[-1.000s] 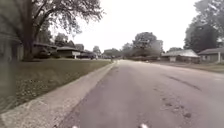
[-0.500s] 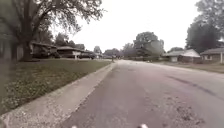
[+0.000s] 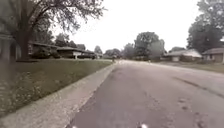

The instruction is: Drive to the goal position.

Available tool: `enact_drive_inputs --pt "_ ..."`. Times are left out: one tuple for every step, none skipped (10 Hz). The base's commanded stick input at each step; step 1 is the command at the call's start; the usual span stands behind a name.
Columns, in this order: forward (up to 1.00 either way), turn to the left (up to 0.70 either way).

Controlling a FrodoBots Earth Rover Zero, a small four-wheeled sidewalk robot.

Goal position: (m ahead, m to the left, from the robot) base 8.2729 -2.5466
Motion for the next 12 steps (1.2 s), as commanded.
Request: enact_drive_inputs --pt "0.70 0.00" --pt "0.70 0.00" --pt "0.70 0.00" --pt "0.70 0.00" --pt "0.70 0.00" --pt "0.70 0.00" --pt "0.70 0.00" --pt "0.70 0.00" --pt "0.70 0.00" --pt "0.70 0.00" --pt "0.70 0.00" --pt "0.70 0.00"
